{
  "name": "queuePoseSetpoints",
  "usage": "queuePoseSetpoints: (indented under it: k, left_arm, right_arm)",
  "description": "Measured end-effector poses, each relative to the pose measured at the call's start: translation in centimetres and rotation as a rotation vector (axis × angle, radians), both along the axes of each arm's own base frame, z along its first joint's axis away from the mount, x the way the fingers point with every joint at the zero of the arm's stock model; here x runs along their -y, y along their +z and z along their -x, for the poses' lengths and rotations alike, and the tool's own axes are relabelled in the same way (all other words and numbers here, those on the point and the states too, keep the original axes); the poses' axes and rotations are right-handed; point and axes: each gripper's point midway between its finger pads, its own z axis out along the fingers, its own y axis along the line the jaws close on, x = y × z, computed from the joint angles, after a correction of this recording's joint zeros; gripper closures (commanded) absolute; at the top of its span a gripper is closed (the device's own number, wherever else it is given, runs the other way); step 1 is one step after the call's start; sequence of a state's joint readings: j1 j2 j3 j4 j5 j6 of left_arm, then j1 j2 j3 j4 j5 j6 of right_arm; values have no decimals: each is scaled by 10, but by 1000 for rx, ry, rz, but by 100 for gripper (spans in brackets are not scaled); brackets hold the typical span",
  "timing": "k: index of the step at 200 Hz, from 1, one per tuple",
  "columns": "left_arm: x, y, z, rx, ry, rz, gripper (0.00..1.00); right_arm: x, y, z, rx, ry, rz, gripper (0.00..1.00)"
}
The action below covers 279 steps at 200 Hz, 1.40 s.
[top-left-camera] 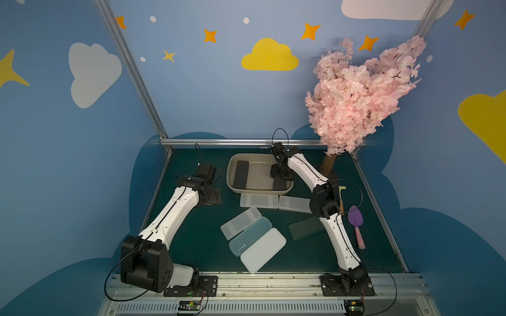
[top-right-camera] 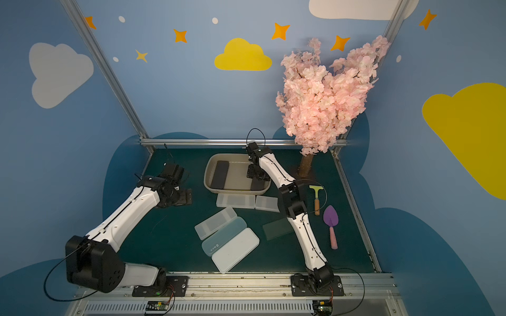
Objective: Put the pencil case into the storage box
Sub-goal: Place the pencil case at the storage box, then pick up the pencil case from the center of the board.
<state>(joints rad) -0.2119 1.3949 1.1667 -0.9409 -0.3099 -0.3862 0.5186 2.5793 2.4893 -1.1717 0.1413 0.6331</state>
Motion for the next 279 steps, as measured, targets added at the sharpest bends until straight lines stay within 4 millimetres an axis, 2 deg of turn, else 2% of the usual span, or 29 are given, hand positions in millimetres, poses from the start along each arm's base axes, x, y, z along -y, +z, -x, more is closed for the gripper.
queuePoseSetpoints:
  k: [83, 103, 118, 139, 159, 172, 184, 203, 245, 261, 279]
  left_arm:
    - [0, -3, 0, -12, 0, -2, 0]
    - [0, -3, 0, -13, 0, -3, 0]
    - [0, -3, 0, -12, -1, -1, 0]
    - [1, -2, -1, -12, -2, 2, 0]
    - [1, -3, 0, -15, -2, 4, 0]
    - [1, -3, 1, -19, -1, 4, 0]
    - [1, -3, 2, -21, 0, 4, 0]
    - [1, -3, 3, -25, 1, 4, 0]
    - [4, -7, 5, -39, -3, 26, 0]
    - [6, -9, 7, -46, -6, 35, 0]
    - [7, -11, 10, -55, -8, 40, 0]
  right_arm:
    - [0, 0, 4, -20, 1, -5, 14]
    - [-2, 11, 5, -6, 0, -17, 14]
    - [-3, 30, 10, 11, -22, -39, 13]
    - [9, 71, 31, 26, -112, -74, 12]
    - [31, 113, 65, 41, -235, -110, 10]
    - [48, 130, 95, 33, -315, -130, 9]
    - [62, 135, 121, 13, -384, -138, 8]
    - [80, 123, 159, -58, -479, -133, 7]
    - [104, 53, 232, -308, -643, -33, 3]
    - [108, 36, 252, -382, -686, -9, 2]
    - [107, 27, 264, -429, -723, -8, 1]
